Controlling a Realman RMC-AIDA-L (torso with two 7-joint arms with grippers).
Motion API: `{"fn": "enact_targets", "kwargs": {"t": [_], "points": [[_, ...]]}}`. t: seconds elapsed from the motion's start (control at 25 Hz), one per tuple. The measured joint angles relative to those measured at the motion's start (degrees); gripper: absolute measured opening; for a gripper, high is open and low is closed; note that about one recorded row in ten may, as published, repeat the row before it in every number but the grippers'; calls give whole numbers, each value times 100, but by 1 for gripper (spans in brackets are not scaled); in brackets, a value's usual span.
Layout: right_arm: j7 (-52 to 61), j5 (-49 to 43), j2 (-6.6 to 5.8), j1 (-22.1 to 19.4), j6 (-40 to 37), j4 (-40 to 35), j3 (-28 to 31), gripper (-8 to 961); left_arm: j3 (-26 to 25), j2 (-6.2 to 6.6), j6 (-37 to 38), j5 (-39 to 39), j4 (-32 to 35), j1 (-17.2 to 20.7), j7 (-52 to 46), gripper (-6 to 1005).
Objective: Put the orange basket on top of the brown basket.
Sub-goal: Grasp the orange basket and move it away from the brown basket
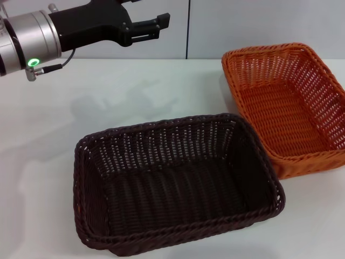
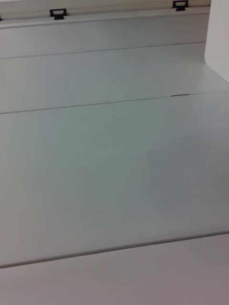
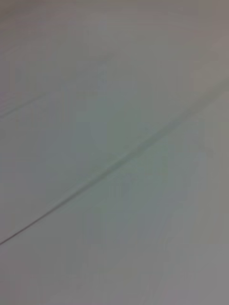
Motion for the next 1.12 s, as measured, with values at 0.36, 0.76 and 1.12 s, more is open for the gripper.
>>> {"fn": "enact_targets", "kwargs": {"t": [0.36,0.76,1.12], "points": [[-1562,-1831,-1265,1068,-455,-23,-26,715,-27,-2,13,-429,474,41,317,840],[-2138,-4182,-1317,1581,-787,-965,-1015,716,-54,-35,47,-1069,715,193,399,840],[-2265,-5666,-1296,1929,-1472,-971,-1728,715,-47,-41,62,-1353,967,200,402,840]]}}
